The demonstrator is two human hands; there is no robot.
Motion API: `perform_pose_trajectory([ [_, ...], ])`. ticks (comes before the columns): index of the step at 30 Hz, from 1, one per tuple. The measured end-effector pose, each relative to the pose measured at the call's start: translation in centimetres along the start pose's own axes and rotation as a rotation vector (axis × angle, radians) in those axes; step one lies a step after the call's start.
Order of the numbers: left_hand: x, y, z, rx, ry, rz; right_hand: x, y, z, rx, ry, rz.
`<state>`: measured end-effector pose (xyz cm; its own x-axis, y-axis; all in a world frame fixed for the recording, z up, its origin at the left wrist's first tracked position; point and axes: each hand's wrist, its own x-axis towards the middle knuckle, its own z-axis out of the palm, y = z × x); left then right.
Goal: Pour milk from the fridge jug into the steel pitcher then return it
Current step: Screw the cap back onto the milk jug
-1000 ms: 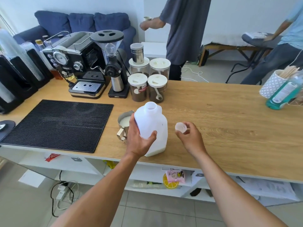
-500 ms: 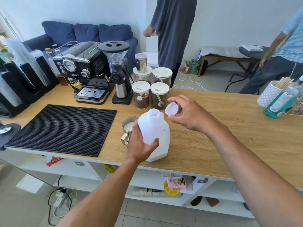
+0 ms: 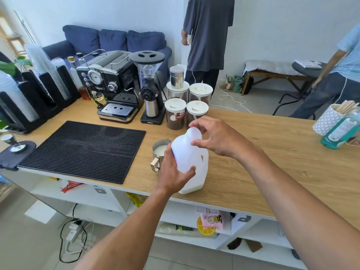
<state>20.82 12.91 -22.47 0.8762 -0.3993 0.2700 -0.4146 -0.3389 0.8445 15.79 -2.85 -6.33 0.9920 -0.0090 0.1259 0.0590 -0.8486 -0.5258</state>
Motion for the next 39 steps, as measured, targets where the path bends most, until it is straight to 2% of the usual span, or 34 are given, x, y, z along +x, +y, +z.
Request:
perform_pose_trajectory([
  [9, 0.1, 0.1, 0.0, 0.025, -0.005, -0.009, 1.0, -0.4, -0.2, -0.068, -0.120, 0.018],
  [16, 0.0, 0.3, 0.2, 0.016, -0.002, -0.016, 1.8, -1.6, -0.5, -0.240, -0.249, 0.027],
  [23, -0.2, 0.2, 0.0, -0.009, -0.009, -0.038, 1.8, -2.6, -1.4, -0.210, -0.328, 0.115],
  [26, -0.3, 0.1, 0.2, 0.055, 0.007, -0.045, 2.0, -2.6, -1.4, -0.301, -0.246, 0.070],
  [32, -0.4, -0.2, 0.3, 0.072, 0.015, -0.030, 2.0, -2.7, 0.7, -0.669, 0.002, 0.035],
  [34, -0.3, -0.1, 0.3, 0.073, 0.026, -0.023, 2.0, -2.2, 0.5, -0.617, -0.002, 0.009],
  [37, -0.1, -0.1, 0.4, 0.074, 0.040, -0.004, 1.6, -1.5, -0.6, -0.291, -0.183, 0.034],
  [39, -0.1, -0.1, 0.7, 0.070, 0.053, -0.002, 1.3, -1.0, -0.8, -0.211, -0.238, 0.051],
])
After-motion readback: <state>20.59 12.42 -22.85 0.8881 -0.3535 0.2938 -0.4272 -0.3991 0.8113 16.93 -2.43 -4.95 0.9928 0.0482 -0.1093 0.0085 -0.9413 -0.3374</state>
